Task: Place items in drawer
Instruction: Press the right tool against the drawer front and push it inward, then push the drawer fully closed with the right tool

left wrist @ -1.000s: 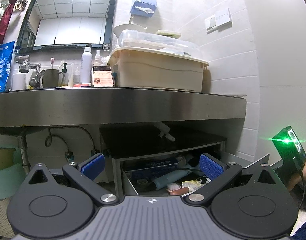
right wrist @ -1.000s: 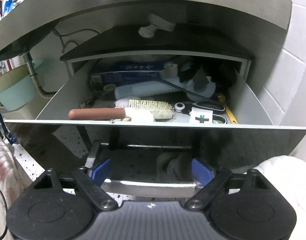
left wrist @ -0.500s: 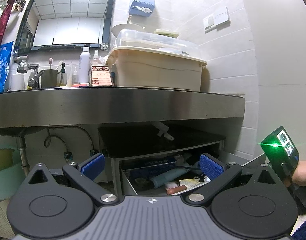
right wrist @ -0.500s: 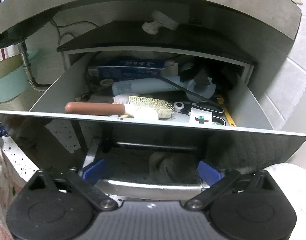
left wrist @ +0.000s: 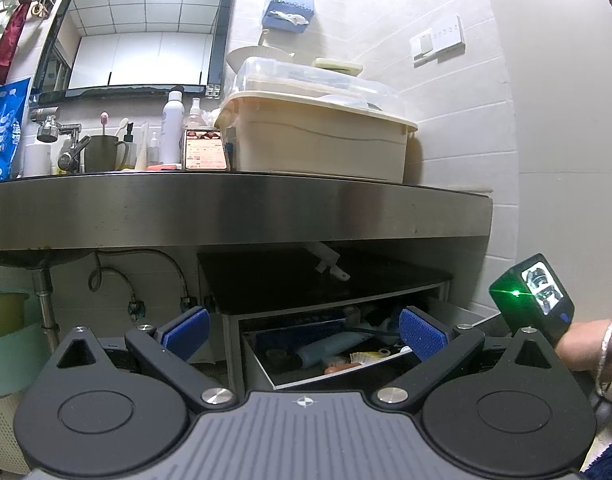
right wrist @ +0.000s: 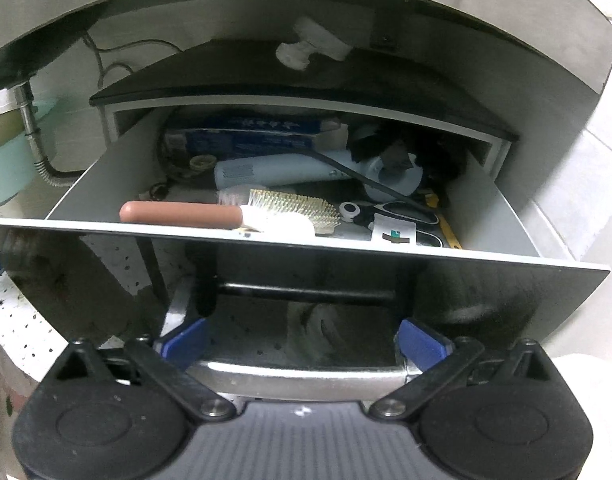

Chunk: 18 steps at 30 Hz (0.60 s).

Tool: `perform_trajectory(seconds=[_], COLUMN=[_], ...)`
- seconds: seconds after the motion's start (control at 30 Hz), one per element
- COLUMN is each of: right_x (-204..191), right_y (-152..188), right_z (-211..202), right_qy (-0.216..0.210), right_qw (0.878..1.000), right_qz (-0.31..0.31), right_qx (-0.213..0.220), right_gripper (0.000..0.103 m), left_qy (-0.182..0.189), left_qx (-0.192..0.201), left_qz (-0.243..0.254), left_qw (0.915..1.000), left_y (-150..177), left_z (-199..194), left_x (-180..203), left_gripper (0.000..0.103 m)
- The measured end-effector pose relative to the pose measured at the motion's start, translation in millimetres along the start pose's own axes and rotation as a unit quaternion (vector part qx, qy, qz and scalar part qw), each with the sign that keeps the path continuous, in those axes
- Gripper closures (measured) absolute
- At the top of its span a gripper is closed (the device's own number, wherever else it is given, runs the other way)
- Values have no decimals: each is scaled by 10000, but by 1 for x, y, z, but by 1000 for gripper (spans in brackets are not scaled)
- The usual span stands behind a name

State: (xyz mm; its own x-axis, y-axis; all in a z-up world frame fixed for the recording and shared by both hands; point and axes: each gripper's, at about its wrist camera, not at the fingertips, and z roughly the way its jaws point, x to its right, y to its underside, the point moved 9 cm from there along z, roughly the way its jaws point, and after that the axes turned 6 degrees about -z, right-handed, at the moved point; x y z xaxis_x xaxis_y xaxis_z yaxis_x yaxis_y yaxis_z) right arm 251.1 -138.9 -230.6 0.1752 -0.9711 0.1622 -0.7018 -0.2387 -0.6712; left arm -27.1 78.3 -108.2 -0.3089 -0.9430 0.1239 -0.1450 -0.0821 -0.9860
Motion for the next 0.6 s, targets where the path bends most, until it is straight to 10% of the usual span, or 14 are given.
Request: perform_trajectory(seconds=[0.6], right_x=[2], right_y=[2], right_z=[0], right_qy=[73], right_qw=[10000], right_qz=[-18], right_qx=[-60], right_gripper=[0], left_qy=[-1], left_qx=[-50], left_qz=[38], left_qw=[10000], left_y=[1], left_z=[1], left_x=[1], left_gripper=[1])
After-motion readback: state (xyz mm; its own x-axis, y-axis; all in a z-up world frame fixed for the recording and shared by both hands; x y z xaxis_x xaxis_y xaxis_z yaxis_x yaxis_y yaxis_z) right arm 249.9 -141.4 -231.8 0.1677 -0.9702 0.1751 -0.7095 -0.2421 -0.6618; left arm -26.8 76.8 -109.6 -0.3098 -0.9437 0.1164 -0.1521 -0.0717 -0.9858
